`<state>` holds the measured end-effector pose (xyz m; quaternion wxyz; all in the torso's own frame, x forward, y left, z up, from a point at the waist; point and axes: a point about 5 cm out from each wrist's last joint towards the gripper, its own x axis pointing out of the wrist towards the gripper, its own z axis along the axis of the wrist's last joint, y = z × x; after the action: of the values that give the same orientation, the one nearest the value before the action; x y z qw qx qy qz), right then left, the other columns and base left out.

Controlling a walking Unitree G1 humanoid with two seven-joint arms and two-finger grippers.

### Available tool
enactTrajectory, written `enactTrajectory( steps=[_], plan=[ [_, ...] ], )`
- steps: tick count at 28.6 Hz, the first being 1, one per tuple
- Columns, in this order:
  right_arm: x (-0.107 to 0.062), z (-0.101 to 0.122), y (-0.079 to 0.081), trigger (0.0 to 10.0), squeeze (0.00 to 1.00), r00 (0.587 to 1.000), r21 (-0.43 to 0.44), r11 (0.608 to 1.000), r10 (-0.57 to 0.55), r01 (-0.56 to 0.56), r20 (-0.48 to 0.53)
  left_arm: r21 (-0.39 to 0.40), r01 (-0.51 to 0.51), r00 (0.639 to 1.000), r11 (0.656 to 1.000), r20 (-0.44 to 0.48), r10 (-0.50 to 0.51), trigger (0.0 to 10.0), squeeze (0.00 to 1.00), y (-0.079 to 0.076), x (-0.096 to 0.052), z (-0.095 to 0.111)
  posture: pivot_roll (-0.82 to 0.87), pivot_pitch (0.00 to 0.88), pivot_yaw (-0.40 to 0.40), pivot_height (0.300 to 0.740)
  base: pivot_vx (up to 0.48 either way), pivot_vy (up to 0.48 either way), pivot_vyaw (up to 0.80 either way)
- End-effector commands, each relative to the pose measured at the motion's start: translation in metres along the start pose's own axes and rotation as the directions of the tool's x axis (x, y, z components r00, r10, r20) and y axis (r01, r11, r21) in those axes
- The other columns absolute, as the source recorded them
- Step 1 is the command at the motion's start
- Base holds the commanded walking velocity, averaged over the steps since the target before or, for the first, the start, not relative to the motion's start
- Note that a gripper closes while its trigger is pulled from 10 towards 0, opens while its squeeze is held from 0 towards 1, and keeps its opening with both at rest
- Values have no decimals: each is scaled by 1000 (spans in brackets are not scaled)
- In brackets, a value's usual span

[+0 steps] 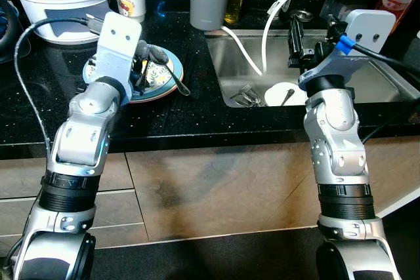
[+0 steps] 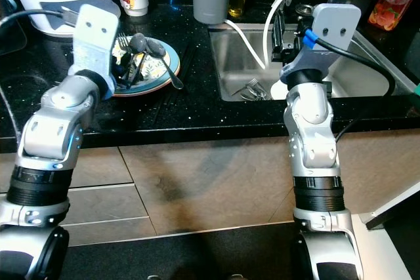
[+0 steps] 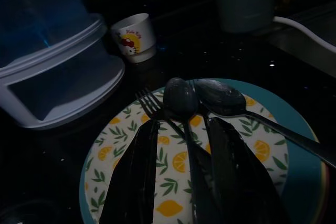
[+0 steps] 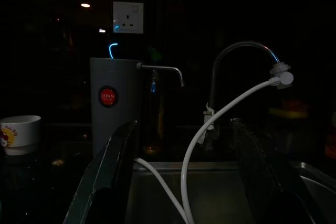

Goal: Kitchen organization

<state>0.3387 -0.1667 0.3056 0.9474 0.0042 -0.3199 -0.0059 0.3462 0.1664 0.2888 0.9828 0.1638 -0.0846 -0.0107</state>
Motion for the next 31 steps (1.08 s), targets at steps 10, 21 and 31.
enactTrajectory(
  steps=[10,21,31],
  plan=[
    [-13,-13,14,10000,0,997,102,995,3,4,-73,-205,-4,970,979,237,53,10000,0,-12,-25,11,165,80,-67,740,0,0,0],
    [-56,-29,20,10000,0,985,64,998,21,-11,-171,-171,51,984,984,178,-20,10000,0,-38,-61,-15,142,85,-62,740,0,0,0],
    [-50,-16,20,10000,0,991,29,999,39,-36,-125,-142,12,977,990,212,19,10000,0,-35,-51,-11,142,50,-61,740,0,0,0]
  ],
)
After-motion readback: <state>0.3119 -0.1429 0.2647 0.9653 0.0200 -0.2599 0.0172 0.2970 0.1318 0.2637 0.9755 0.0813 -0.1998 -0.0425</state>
